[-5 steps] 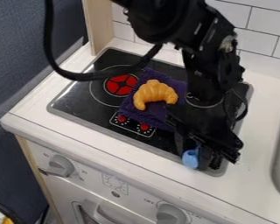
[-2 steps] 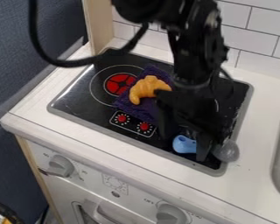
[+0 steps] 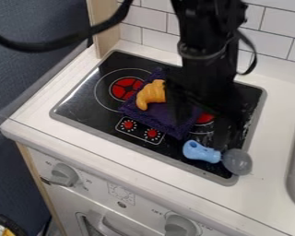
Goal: Move the blue spoon to the bottom right side of the stove
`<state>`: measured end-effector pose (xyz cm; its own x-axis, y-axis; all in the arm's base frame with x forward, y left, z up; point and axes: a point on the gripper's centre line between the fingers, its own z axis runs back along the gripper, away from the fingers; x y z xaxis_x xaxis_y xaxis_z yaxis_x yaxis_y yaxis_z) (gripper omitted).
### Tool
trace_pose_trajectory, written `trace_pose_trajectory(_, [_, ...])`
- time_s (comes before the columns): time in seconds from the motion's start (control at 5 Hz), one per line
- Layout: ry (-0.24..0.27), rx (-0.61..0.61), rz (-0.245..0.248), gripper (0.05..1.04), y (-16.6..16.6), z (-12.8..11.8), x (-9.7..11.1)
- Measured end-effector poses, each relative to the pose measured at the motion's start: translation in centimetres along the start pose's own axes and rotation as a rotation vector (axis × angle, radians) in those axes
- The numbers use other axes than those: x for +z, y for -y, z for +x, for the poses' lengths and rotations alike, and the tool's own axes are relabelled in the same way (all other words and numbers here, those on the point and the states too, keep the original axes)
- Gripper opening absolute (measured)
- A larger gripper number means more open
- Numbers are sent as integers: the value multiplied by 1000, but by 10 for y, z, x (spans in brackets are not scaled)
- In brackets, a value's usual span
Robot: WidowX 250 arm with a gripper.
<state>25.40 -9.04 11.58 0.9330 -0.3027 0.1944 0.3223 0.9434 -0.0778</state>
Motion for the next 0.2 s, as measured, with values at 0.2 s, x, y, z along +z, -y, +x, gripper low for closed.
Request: trace_pose_trajectory(0.2, [6,-5,3,1001,0,0,2])
